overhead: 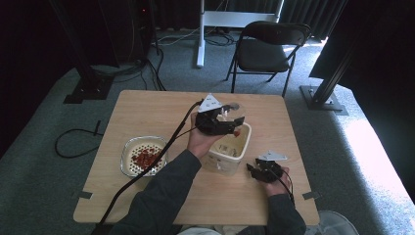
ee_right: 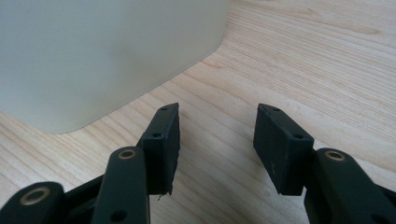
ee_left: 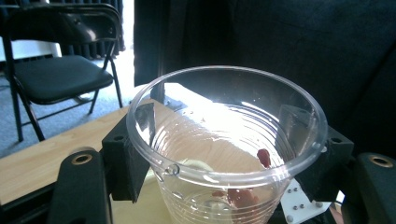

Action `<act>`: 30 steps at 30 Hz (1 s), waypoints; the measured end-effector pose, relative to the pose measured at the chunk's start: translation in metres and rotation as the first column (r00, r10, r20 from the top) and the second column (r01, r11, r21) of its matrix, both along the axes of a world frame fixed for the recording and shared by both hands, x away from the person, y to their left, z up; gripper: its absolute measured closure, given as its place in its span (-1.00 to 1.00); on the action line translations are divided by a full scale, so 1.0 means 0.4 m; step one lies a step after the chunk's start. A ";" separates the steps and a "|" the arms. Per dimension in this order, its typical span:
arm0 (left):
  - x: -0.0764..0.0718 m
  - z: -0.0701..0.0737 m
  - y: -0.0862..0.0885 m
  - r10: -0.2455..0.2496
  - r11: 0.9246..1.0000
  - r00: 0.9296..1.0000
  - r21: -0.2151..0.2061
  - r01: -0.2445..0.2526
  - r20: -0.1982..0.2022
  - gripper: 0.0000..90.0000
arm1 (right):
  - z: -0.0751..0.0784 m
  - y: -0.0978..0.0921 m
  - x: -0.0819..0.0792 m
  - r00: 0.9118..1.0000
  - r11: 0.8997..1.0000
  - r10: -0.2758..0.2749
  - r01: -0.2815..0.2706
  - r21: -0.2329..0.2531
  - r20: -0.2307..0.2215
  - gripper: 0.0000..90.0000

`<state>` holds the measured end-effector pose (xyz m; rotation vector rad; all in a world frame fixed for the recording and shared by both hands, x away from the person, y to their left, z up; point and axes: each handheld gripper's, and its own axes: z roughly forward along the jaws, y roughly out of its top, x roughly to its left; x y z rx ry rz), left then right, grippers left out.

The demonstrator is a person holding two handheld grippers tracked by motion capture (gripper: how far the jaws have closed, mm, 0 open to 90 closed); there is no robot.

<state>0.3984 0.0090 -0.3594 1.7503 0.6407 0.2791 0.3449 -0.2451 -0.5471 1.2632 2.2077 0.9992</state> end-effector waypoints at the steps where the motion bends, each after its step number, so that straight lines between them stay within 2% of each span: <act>1: 0.001 -0.002 -0.002 0.001 1.000 1.000 0.003 -0.001 -0.001 -0.32 | 0.000 0.000 0.000 1.000 1.000 -0.001 0.001 0.000 0.000 0.11; 8: 0.008 -0.010 -0.006 -0.015 1.000 1.000 -0.014 0.015 -0.009 -0.34 | 0.000 0.000 0.000 1.000 1.000 -0.001 0.001 -0.002 0.001 0.11; 9: 0.008 -0.010 -0.006 -0.018 1.000 1.000 -0.015 0.018 -0.009 -0.41 | 0.000 0.000 0.000 1.000 1.000 -0.001 0.001 -0.002 0.001 0.11; 11: 0.010 -0.011 -0.006 -0.024 1.000 1.000 -0.004 0.023 -0.020 -0.66 | 0.000 0.000 -0.001 1.000 1.000 0.000 0.000 -0.001 0.000 0.11; 14: 0.008 -0.017 -0.006 -0.039 0.999 0.999 0.025 0.039 -0.013 -0.78 | 0.000 0.000 -0.001 1.000 1.000 0.000 0.000 0.000 0.000 0.11; 15: 0.007 -0.017 -0.007 -0.021 0.999 1.000 0.036 0.021 -0.008 -0.78 | 0.000 0.000 -0.001 1.000 1.000 0.000 0.000 0.000 0.000 0.11; 23: -0.005 -0.003 0.004 -0.013 1.000 1.000 0.019 0.013 0.003 -0.72 | 0.000 0.000 -0.001 1.000 1.000 -0.001 0.001 0.000 0.000 0.11; 26: -0.018 0.012 0.017 0.004 1.000 1.000 0.003 -0.004 0.019 -0.66 | 0.000 0.000 -0.001 1.000 1.000 -0.001 0.001 0.000 -0.001 0.11; 30: -0.030 0.046 0.046 0.018 1.000 1.000 -0.021 -0.018 0.016 -0.59 | 0.000 0.000 -0.002 1.000 1.000 -0.002 0.002 0.001 0.000 0.10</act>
